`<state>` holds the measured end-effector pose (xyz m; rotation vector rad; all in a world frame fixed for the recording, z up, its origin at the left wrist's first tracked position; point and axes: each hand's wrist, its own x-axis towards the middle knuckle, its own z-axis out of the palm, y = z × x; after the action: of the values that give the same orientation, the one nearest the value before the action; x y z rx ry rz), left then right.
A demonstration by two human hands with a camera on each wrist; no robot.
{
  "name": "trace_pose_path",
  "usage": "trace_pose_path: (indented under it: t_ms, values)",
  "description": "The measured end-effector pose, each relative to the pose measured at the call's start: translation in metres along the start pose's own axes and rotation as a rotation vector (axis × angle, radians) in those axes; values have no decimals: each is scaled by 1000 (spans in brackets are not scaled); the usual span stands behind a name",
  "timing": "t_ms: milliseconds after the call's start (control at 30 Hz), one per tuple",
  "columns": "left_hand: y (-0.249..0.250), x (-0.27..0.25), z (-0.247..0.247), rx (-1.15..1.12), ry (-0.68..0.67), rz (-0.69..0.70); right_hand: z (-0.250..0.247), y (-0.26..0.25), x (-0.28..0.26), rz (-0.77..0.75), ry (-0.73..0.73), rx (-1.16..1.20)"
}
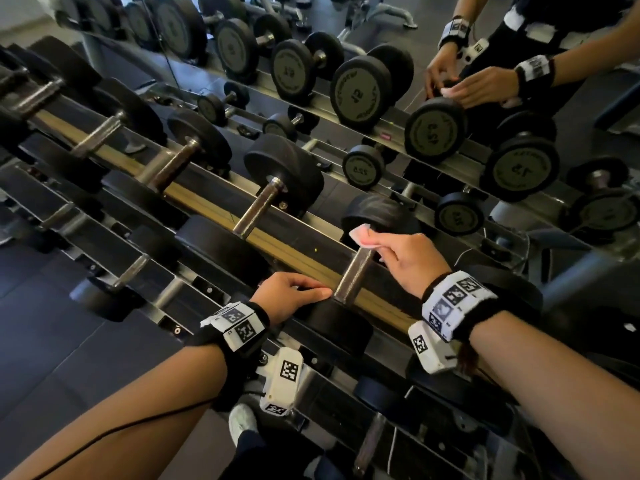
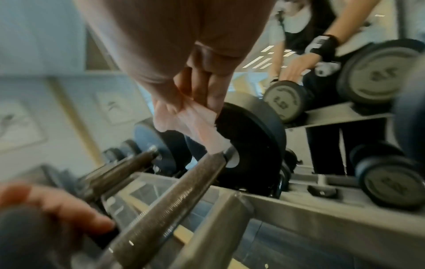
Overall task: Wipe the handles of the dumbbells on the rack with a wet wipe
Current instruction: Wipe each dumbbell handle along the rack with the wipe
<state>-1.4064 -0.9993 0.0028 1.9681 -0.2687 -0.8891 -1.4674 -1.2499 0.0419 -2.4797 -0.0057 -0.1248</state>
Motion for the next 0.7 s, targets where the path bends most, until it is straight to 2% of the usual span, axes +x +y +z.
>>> trace_pose_path:
  t_ms: [100, 167, 333, 433, 500, 567, 633, 700]
  values:
    - [0, -1, 1, -12, 20, -7, 10, -3, 14, -72, -191, -324]
    - [-1, 0, 2, -13, 24, -7, 17, -4, 20, -62, -334, -474]
    - [-2, 0, 2, 15, 20, 1, 38, -8, 18, 146, -488, -515]
    - [-3, -1, 2, 2, 23, -7, 37, -3, 7, 44, -425, -417]
    - [-3, -2, 2, 6, 28, -10, 34, -1, 1, -13, -466, -360]
    - [-1, -3, 2, 31, 23, -8, 31, 1, 1, 78, -487, -150]
    - [0, -3, 1, 42, 17, -5, 25, 4, 7, 156, -394, 88]
    - [2, -3, -1, 56, 14, -9, 14, 5, 12, 131, -214, 106]
